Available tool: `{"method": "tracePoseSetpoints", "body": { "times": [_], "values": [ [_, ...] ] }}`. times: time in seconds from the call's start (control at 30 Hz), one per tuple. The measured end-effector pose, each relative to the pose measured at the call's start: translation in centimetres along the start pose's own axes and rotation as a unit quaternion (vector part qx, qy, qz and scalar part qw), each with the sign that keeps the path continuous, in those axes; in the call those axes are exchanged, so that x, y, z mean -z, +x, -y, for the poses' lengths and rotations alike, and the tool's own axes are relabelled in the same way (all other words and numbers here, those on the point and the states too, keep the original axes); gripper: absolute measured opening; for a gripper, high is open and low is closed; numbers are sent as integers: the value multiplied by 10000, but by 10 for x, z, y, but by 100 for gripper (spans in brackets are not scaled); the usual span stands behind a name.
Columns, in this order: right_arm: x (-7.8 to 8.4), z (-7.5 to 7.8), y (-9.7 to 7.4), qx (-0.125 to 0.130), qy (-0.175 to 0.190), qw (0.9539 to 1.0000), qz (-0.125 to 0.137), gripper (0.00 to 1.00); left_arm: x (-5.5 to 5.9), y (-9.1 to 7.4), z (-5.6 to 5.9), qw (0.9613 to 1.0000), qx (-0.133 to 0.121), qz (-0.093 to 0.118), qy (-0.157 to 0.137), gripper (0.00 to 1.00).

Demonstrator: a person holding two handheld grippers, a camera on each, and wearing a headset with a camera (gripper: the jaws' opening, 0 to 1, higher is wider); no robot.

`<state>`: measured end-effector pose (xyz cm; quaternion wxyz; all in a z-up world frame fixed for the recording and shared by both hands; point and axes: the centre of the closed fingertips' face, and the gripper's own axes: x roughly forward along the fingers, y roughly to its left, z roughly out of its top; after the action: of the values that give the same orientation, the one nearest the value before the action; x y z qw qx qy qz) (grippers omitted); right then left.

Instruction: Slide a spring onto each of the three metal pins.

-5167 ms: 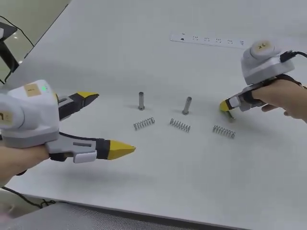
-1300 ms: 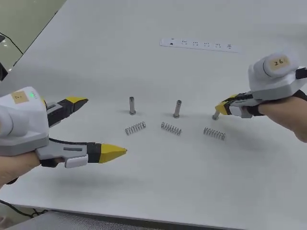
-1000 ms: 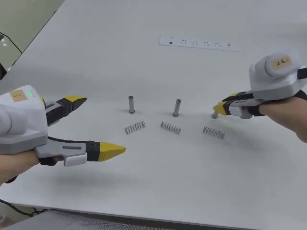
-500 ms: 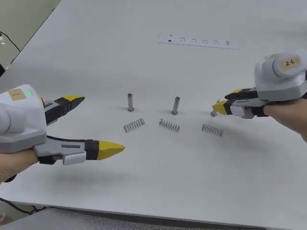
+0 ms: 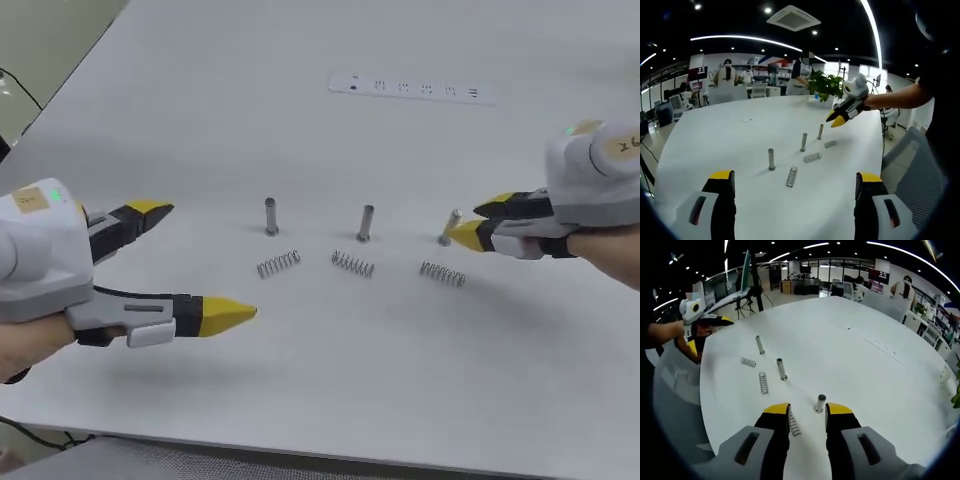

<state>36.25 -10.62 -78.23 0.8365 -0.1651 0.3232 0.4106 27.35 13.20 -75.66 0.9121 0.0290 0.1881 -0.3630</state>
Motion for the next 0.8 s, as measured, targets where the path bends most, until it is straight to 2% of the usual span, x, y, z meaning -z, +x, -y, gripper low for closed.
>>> {"method": "tracePoseSetpoints", "body": {
  "times": [0.33, 0.8],
  "values": [
    [18, -9, -2, -132, -41, 9997, -187, 25, 0, -1, 1, 10000, 6, -38, 25, 98],
    [27, -24, -3, -312, -193, 9988, -325, 23, 3, -2, 2, 9999, 35, -121, 71, 98]
  ]
}}
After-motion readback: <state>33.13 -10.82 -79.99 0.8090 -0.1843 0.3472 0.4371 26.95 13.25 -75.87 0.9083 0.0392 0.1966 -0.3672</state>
